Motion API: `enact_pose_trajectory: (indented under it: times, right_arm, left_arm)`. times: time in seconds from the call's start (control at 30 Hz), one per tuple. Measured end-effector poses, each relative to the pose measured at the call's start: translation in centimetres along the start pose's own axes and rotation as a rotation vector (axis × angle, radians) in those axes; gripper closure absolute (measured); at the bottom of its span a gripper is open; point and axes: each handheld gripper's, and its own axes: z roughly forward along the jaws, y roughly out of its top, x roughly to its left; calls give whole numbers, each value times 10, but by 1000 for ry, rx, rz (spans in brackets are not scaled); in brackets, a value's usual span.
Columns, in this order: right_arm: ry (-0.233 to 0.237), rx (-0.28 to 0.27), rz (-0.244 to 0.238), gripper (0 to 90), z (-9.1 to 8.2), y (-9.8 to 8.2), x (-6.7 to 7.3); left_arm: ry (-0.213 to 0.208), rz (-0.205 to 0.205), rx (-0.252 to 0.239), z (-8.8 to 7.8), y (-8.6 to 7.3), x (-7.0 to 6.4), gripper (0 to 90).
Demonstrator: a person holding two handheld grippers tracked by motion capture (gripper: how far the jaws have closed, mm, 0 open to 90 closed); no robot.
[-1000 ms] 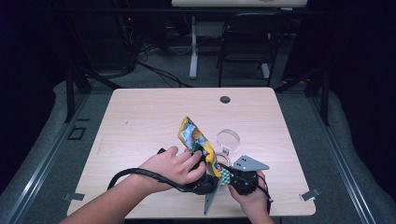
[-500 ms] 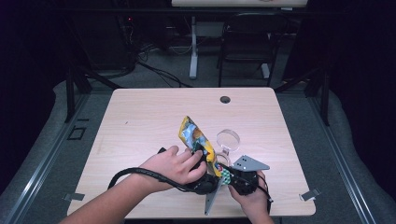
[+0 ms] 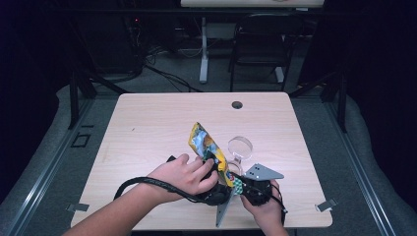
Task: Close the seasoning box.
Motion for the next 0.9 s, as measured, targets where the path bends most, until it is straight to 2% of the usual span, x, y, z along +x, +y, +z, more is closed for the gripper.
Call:
enact_pose_trajectory:
  times: [0.9]
  right_arm:
    - [1, 0, -2, 880, 0, 0, 0]
  left_arm:
    - [2, -2, -6, -1, 1, 1, 877]
